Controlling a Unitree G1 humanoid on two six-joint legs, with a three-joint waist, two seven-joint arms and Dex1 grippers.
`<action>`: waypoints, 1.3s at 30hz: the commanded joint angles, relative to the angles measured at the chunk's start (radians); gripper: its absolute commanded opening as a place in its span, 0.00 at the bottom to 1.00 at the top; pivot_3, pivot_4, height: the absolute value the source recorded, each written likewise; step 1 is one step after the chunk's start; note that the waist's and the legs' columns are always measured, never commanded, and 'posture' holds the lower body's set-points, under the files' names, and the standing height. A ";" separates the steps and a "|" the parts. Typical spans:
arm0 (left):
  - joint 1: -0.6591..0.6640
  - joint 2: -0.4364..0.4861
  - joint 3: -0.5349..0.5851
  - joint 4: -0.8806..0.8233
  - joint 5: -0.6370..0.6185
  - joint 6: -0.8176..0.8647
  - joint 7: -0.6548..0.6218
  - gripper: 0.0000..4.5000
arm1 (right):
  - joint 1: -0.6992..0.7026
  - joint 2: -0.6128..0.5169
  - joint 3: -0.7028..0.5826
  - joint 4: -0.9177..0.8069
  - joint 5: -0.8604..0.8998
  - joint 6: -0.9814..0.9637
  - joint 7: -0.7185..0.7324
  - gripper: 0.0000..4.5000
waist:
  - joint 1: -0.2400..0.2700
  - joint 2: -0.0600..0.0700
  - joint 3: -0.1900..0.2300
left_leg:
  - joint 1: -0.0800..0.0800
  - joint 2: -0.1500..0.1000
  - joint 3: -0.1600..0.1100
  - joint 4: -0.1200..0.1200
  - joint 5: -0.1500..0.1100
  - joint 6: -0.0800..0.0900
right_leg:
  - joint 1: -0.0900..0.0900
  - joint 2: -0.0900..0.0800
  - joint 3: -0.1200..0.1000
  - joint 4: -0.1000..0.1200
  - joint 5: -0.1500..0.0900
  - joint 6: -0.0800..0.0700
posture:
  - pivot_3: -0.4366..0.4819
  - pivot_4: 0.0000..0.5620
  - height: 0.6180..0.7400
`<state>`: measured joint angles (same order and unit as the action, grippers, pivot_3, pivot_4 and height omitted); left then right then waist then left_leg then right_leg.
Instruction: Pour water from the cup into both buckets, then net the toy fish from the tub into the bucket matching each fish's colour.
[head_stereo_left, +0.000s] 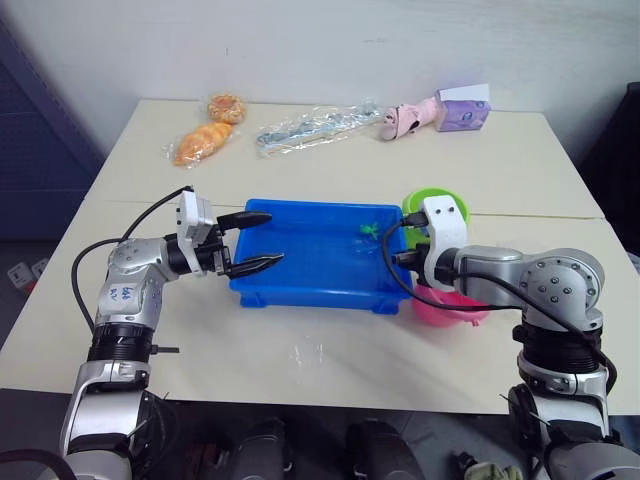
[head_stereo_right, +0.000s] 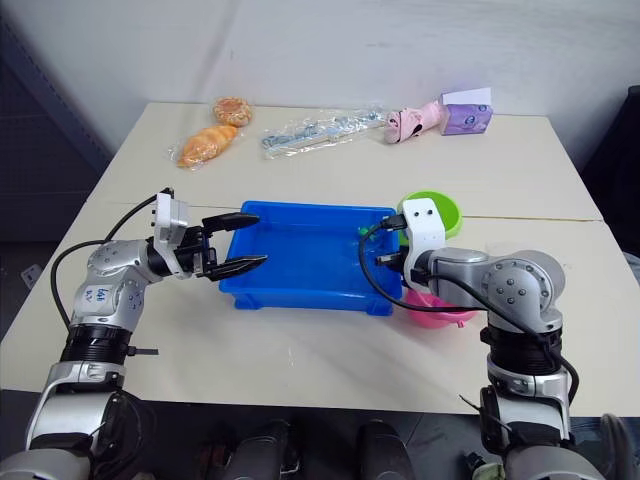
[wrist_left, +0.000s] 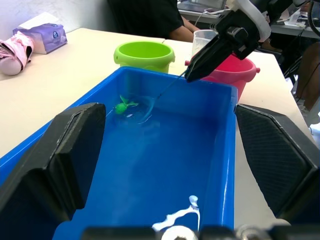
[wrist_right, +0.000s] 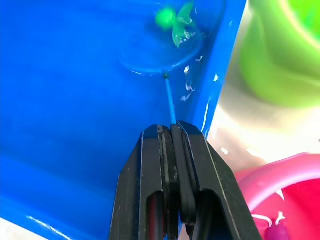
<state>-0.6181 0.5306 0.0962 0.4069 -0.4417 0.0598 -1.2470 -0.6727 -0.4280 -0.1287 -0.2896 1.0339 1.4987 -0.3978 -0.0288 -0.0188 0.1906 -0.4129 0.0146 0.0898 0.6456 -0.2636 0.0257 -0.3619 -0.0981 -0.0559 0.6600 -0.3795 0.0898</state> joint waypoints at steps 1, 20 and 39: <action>-0.013 0.008 0.004 -0.024 0.002 -0.002 -0.004 0.98 | 0.017 0.006 -0.038 -0.102 -0.045 -0.045 0.039 0.00 | -0.002 0.000 0.000 | 0.000 0.000 0.000 0.000 0.000 0.000 | 0.000 0.000 0.000 0.000 0.000 0.000 | 0.48 0.27 1.00; -0.031 0.002 0.003 -0.013 0.002 0.000 -0.004 0.98 | 0.180 -0.106 -0.275 -0.401 0.081 0.015 0.287 0.00 | 0.001 0.000 0.000 | 0.000 0.000 0.000 -0.001 0.000 0.000 | 0.000 0.000 0.000 -0.002 0.000 0.000 | 0.48 0.27 1.00; -0.091 -0.071 -0.021 0.020 0.012 -0.008 0.009 0.98 | 0.463 -0.732 0.088 -0.134 -0.873 -0.963 0.659 0.00 | 0.001 0.000 0.000 | 0.002 0.000 0.003 -0.001 0.000 0.000 | 0.001 0.002 0.002 -0.005 0.000 0.001 | 0.48 0.27 1.00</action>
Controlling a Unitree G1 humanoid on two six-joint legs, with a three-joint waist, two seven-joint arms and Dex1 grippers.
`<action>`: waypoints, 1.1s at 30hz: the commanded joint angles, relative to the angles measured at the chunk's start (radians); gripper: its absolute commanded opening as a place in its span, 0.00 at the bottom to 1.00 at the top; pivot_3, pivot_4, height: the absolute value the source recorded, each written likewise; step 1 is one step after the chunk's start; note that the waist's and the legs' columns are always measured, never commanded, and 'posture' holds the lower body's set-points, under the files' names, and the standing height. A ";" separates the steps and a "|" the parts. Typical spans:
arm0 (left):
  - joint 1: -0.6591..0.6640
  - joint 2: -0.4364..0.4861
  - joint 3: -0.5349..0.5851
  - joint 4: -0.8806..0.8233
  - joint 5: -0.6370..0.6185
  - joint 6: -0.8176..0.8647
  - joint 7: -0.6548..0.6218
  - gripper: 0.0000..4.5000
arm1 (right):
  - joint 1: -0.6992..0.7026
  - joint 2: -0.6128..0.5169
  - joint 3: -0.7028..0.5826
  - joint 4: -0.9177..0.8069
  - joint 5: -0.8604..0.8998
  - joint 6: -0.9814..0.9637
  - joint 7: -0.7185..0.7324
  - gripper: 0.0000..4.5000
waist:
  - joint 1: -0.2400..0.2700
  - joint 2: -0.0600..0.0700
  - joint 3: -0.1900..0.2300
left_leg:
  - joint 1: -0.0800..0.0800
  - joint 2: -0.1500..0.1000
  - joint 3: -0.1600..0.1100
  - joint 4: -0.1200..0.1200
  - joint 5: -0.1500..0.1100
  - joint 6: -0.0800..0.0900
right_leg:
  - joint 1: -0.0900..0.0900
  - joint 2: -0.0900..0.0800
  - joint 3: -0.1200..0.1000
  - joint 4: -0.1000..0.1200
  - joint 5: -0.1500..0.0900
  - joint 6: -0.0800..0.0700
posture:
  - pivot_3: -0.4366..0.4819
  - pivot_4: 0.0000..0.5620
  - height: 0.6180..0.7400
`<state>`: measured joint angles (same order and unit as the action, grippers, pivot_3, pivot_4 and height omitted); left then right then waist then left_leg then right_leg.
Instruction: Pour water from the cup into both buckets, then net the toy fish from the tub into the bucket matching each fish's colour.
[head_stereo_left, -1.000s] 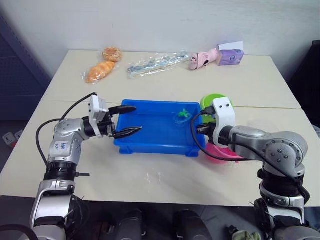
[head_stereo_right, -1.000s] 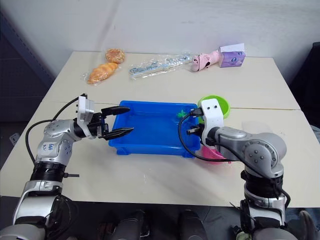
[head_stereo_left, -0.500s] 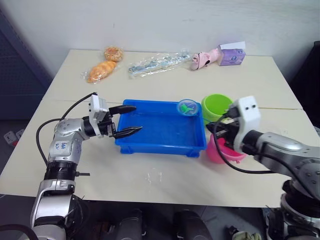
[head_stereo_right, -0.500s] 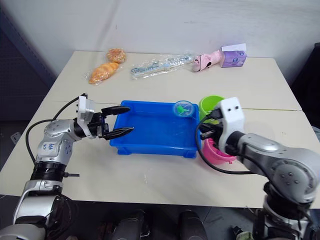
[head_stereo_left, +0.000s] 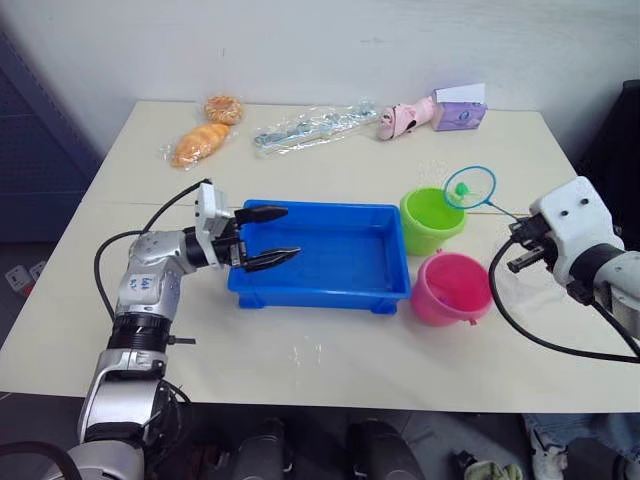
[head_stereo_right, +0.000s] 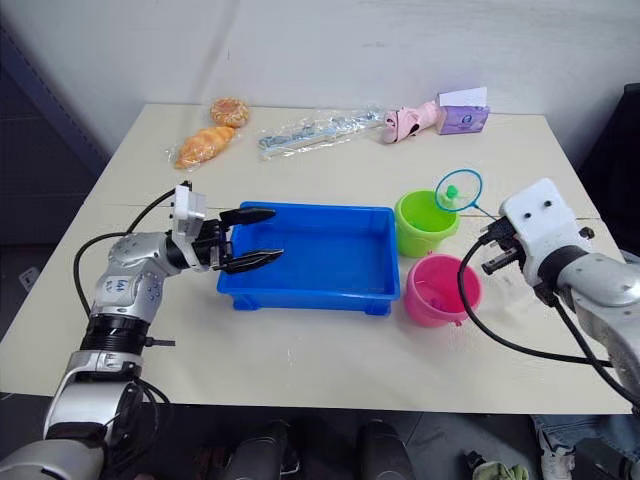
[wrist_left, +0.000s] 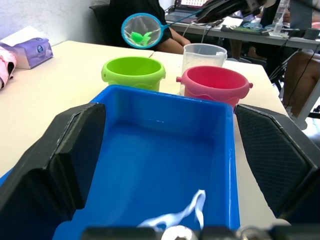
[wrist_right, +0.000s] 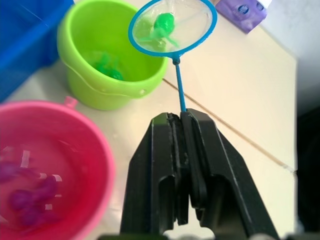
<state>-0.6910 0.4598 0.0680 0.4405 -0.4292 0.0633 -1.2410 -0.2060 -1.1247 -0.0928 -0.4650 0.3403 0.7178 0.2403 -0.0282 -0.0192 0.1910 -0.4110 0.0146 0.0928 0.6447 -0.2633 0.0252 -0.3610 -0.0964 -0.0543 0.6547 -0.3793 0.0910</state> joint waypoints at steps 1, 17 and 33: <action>-0.019 -0.002 0.007 -0.015 0.000 -0.010 0.005 0.98 | -0.010 -0.047 0.080 0.066 -0.232 -0.232 0.036 0.00 | 0.001 0.000 0.000 | 0.000 0.000 0.000 0.000 0.000 0.000 | 0.000 0.000 0.000 0.000 0.000 0.000 | 0.48 0.27 1.00; -0.014 -0.019 0.002 -0.025 0.001 -0.007 0.031 0.98 | -0.001 -0.187 0.171 0.443 -0.970 -0.976 -0.145 0.00 | 0.002 0.000 0.000 | 0.001 0.000 0.000 0.001 0.001 -0.002 | 0.001 0.000 0.000 0.001 0.000 0.000 | 0.48 0.27 1.00; 0.088 0.103 0.038 -0.313 -0.180 0.150 -0.174 0.98 | 0.129 0.165 -0.151 -0.051 0.221 -0.452 0.377 0.00 | 0.002 0.000 0.001 | 0.005 0.001 -0.003 0.002 0.001 -0.001 | 0.007 0.001 -0.001 0.002 0.000 0.000 | 0.48 0.27 1.00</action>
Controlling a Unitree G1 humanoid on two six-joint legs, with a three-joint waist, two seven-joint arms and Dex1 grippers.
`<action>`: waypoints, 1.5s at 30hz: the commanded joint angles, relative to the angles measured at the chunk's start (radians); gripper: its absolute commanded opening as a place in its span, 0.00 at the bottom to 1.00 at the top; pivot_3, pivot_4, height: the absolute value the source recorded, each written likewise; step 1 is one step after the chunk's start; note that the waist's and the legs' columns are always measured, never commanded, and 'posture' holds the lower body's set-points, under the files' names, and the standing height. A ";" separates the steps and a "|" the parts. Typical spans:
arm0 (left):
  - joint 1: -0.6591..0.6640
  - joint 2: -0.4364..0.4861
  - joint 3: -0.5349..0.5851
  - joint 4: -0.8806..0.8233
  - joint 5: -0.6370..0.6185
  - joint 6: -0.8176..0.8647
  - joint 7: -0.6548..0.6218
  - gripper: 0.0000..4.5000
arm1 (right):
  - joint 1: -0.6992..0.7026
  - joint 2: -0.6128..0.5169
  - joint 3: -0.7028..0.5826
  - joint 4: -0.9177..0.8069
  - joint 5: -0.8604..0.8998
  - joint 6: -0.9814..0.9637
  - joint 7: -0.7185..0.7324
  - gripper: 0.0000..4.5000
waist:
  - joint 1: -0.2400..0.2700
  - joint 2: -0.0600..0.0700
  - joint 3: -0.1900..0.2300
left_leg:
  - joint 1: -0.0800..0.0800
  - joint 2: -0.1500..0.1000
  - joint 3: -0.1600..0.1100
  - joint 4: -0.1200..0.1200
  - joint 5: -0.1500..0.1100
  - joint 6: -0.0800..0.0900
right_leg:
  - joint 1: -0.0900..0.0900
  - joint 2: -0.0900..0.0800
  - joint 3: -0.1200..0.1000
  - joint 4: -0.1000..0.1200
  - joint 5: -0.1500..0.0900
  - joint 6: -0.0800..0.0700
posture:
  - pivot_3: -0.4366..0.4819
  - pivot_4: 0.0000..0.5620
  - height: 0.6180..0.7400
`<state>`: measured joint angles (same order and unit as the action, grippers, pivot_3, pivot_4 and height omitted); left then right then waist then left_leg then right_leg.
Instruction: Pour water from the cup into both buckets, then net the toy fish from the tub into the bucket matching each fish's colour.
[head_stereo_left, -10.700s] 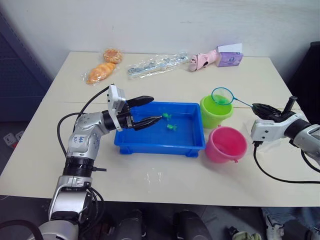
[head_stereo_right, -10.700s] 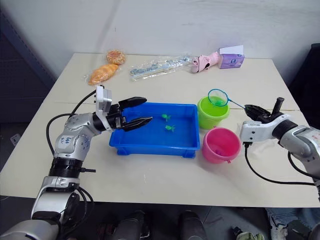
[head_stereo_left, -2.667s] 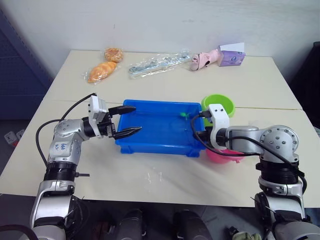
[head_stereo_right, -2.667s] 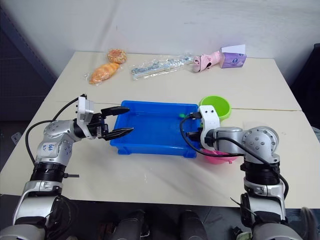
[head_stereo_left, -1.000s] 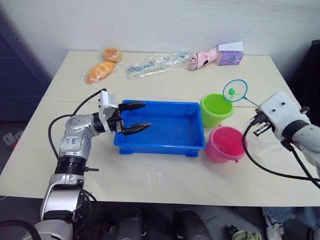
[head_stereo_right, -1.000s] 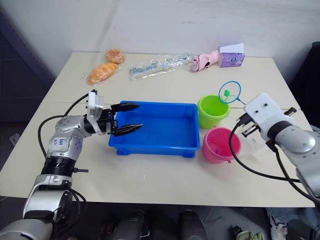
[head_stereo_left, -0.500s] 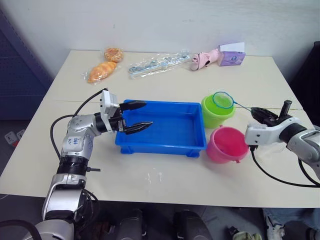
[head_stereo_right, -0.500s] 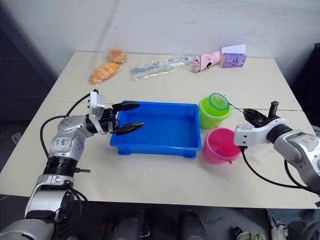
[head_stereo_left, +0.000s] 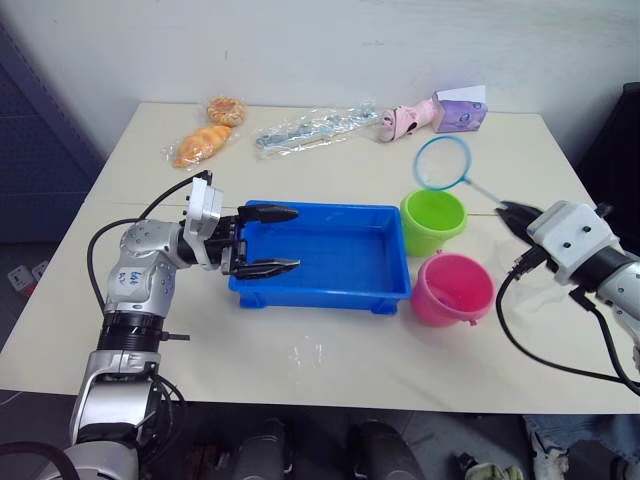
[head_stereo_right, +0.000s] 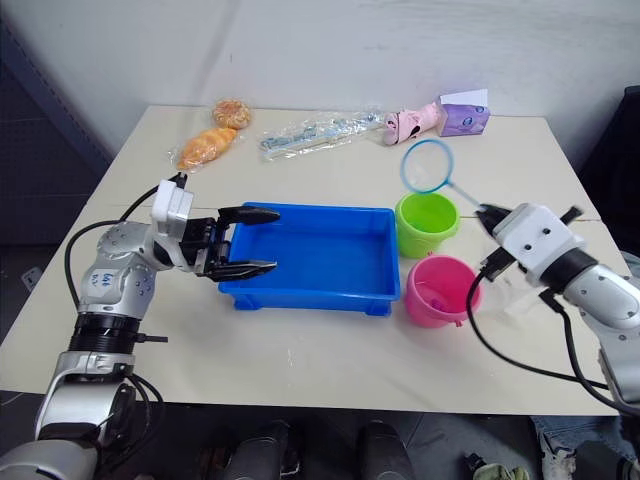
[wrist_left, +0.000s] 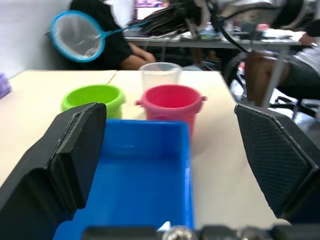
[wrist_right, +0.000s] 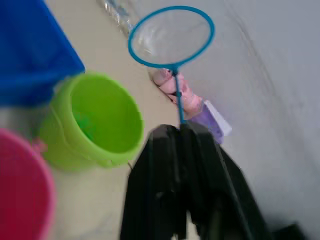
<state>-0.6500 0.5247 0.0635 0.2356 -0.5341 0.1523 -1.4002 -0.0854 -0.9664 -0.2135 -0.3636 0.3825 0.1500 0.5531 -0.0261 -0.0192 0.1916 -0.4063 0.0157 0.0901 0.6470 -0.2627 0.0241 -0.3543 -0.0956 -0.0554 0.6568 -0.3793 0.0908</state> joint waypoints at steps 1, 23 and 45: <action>0.068 0.054 0.066 -0.135 -0.106 0.094 -0.009 0.98 | 0.010 0.010 -0.007 -0.193 0.209 0.142 0.080 0.00 | -0.002 0.000 0.000 | 0.000 0.000 0.000 0.000 0.000 0.000 | 0.000 0.000 0.000 0.000 0.000 0.000 | 0.48 0.27 1.00; 0.444 0.377 0.007 -0.198 -0.064 -0.075 -0.191 0.98 | -0.113 0.341 0.722 0.184 -0.245 -0.043 0.345 0.00 | -0.007 -0.002 -0.001 | 0.000 -0.001 0.000 -0.002 -0.004 0.001 | -0.002 -0.005 0.000 -0.002 0.000 -0.002 | 0.48 0.27 1.00; 0.514 0.414 0.254 0.165 0.124 -0.214 0.157 1.00 | 0.350 0.072 0.037 -0.355 0.117 0.012 0.474 0.99 | 0.003 -0.004 -0.002 | 0.000 -0.002 -0.001 -0.002 -0.012 0.009 | -0.001 -0.006 -0.002 -0.003 0.000 -0.002 | 0.48 0.27 1.00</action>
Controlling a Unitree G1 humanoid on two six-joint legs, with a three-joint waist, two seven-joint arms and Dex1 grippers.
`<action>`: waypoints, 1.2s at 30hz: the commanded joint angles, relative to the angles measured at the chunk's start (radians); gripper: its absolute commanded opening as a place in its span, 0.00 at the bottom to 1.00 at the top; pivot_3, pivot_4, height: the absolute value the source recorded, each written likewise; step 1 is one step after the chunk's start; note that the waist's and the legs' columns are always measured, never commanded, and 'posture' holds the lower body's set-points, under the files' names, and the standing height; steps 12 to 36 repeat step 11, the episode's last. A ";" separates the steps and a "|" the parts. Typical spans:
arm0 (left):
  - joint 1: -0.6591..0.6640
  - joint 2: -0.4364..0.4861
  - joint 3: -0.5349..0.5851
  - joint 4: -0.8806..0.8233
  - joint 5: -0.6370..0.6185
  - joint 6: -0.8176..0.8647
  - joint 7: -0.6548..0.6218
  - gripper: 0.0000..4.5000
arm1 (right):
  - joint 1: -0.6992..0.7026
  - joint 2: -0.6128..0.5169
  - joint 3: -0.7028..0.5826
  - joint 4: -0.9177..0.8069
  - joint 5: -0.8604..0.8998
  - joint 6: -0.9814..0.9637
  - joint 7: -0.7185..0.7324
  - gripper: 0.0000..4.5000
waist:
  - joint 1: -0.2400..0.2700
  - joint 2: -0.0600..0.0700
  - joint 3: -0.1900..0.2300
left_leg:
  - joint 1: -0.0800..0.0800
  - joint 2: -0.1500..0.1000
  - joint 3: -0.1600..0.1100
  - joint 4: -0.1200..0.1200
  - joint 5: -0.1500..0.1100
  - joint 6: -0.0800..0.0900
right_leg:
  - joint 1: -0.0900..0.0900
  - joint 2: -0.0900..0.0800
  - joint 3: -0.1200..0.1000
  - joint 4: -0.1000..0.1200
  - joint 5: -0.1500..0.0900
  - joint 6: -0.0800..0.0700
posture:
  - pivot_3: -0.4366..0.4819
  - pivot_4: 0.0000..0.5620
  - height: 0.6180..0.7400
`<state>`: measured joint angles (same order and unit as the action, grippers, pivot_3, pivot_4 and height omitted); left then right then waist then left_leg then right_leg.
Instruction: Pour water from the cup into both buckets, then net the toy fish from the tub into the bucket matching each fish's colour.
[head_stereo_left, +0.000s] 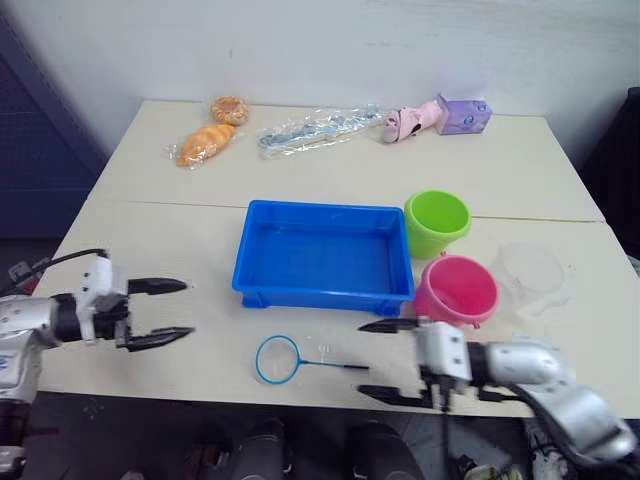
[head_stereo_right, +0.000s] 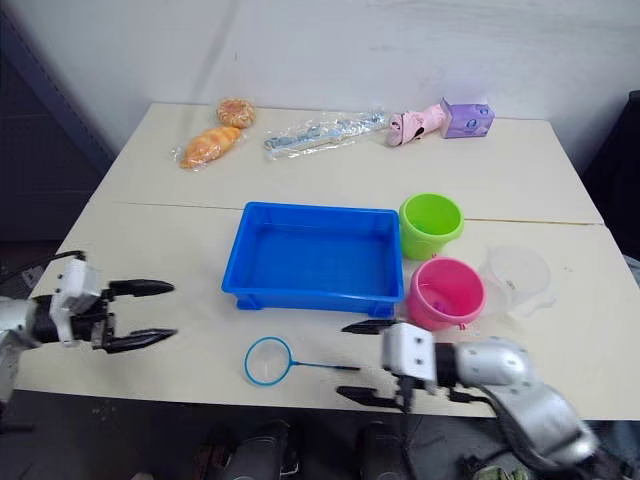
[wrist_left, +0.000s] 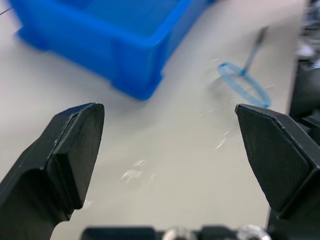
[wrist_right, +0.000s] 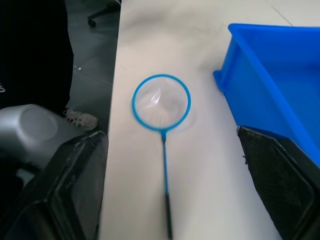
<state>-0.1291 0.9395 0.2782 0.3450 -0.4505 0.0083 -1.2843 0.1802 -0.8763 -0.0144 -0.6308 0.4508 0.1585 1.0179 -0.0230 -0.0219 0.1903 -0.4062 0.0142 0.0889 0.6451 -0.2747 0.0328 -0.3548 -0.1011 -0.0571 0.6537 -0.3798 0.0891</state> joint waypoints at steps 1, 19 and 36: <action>-0.012 -0.006 0.038 0.087 0.058 -0.101 0.052 1.00 | 0.144 -0.004 -0.250 -0.097 0.092 0.004 0.012 0.99 | -0.001 -0.003 -0.001 | 0.001 0.000 0.000 0.000 0.000 0.000 | 0.001 0.000 -0.001 0.000 0.000 0.000 | 0.48 0.27 1.00; -0.113 -0.086 0.004 0.299 0.163 -0.376 0.118 1.00 | 0.393 0.086 -0.766 0.174 0.113 -0.247 0.246 0.99 | 0.003 -0.004 -0.002 | 0.004 0.000 0.000 0.000 -0.001 0.001 | 0.006 0.000 -0.001 -0.003 0.001 0.001 | 0.48 0.27 1.00; -0.113 -0.086 0.004 0.299 0.163 -0.376 0.118 1.00 | 0.393 0.086 -0.766 0.174 0.113 -0.247 0.246 0.99 | 0.003 -0.004 -0.002 | 0.004 0.000 0.000 0.000 -0.001 0.001 | 0.006 0.000 -0.001 -0.003 0.001 0.001 | 0.48 0.27 1.00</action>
